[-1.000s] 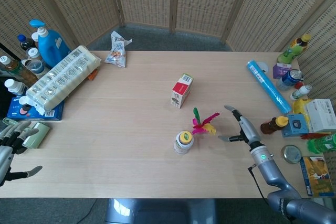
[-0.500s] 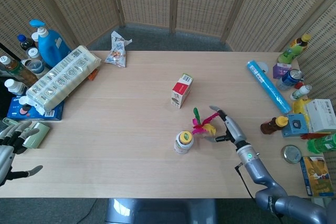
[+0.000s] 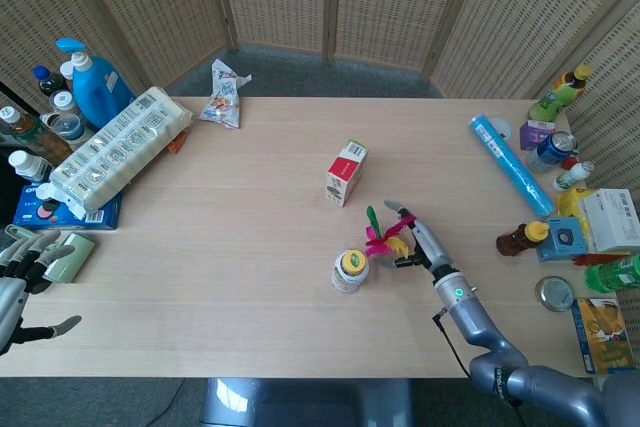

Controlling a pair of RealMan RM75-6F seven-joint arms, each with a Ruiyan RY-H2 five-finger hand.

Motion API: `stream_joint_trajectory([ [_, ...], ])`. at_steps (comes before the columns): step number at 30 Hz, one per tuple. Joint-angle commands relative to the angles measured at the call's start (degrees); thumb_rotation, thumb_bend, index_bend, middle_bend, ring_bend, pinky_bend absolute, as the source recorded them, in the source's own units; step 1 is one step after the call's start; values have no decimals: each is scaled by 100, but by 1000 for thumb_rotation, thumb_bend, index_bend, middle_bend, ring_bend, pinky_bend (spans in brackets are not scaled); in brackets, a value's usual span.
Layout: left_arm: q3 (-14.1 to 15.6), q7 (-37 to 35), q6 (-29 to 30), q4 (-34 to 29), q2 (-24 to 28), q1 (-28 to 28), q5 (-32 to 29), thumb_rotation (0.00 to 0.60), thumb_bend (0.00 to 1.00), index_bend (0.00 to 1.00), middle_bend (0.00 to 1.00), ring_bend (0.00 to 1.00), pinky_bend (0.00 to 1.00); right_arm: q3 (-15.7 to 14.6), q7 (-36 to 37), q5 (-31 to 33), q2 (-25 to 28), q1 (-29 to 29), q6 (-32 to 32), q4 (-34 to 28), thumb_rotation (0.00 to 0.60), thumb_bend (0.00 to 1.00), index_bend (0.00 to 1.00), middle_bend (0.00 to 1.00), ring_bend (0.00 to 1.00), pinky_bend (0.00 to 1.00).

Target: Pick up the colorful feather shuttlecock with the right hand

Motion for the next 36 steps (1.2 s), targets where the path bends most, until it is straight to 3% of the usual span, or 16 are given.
stream_joint_trajectory([
  [1, 0, -10, 8, 0, 2, 5, 3, 600, 0, 189, 0, 0, 0, 66, 60, 82, -84, 20, -23, 90, 600, 0, 0, 15, 0, 0],
  [2, -2, -16, 14, -1, 4, 7, 1, 600, 0, 189, 0, 0, 0, 104, 75, 125, -137, 21, -3, 148, 600, 0, 0, 46, 0, 0],
  [4, -5, -21, 21, -1, 7, 10, -2, 600, 0, 189, 0, 0, 0, 152, 11, 192, -240, 15, 61, 258, 600, 0, 32, 238, 35, 76],
  [5, -6, -20, 22, 1, 5, 12, -6, 600, 0, 189, 0, 0, 0, 184, -56, 240, -312, 11, 109, 327, 600, 0, 78, 323, 81, 164],
  [7, -6, -12, 20, 0, 1, 12, -5, 600, 0, 189, 0, 0, 0, 224, -143, 306, -394, 11, 146, 388, 600, 0, 230, 500, 237, 437],
  [10, -3, 5, 3, -2, -7, 8, -6, 600, 0, 190, 0, 0, 0, 275, -267, 408, -499, -7, 200, 438, 600, 0, 362, 664, 395, 670],
  [13, -2, 20, 4, -8, -10, 8, 1, 600, 0, 190, 0, 0, 0, 307, -388, 465, -565, -29, 262, 463, 600, 13, 454, 748, 473, 760],
  [22, 4, 6, 26, -10, -5, 19, 35, 600, 0, 189, 0, 0, 0, 424, -618, 451, -351, -125, 515, 121, 600, 70, 520, 809, 523, 822],
  [36, 44, -177, 151, -12, 75, 60, 208, 600, 0, 189, 0, 0, 0, 824, -1367, 610, 583, -277, 974, -1338, 600, 99, 524, 814, 527, 824],
])
